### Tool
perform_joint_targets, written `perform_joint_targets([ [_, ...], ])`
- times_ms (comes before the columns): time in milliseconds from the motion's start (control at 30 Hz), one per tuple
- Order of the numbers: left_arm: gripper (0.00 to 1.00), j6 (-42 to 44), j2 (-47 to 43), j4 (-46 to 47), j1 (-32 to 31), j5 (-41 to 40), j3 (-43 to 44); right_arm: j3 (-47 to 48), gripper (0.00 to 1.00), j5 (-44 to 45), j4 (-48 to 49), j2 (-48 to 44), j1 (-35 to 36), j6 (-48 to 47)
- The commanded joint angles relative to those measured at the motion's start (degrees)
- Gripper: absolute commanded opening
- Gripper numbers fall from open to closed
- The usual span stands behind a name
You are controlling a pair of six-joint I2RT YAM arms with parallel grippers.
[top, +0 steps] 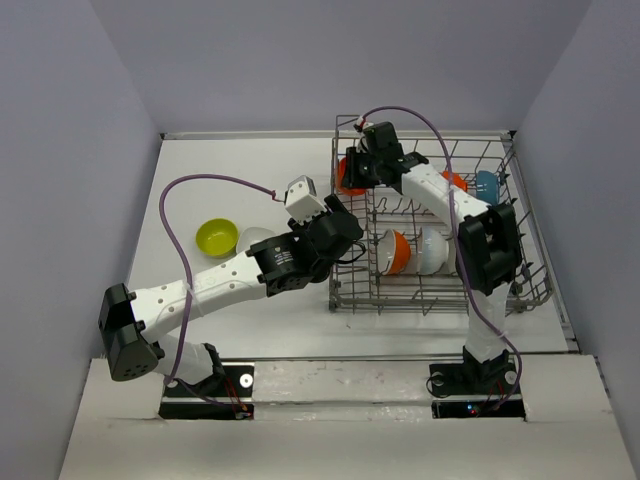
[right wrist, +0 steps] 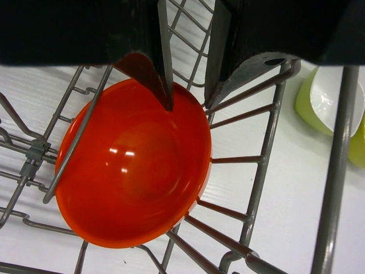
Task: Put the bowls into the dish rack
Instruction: Turn the bowl upside down over the dish rack.
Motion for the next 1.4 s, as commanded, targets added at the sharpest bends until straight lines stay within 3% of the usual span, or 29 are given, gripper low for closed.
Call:
perform_joint_targets([
  [0,0.69,-0.34,-0.5,1.5,0.2,-2.72,0.09,2.52,0.34,-0.37,2.59,1.72,0.5,-0.36],
  [200,0.69,-0.34,-0.94,1.67,0.29,-2.63,-0.35,2.69,0.31,-0.9,3.03,2.69,0.5,0.35],
  [367,0.69,-0.34,-1.38,1.85,0.37,-2.63,-0.62,2.25,0.1,0.07,3.29,2.16,0.5,0.96],
  [533,0.69,-0.43,-1.47,2.11,0.37,-2.37,-0.97,1.46,0.01,0.69,4.08,0.32,0.5,2.28],
  [1067,0.69,-0.17,-2.52,2.81,0.73,-2.02,-1.94,-6.52,0.01,1.57,9.88,-6.62,0.5,9.48],
  [1367,0.69,0.1,-3.31,3.16,0.99,-1.84,-2.64,-15.85,0.01,-5.81,20.6,-11.28,-2.57,17.91],
])
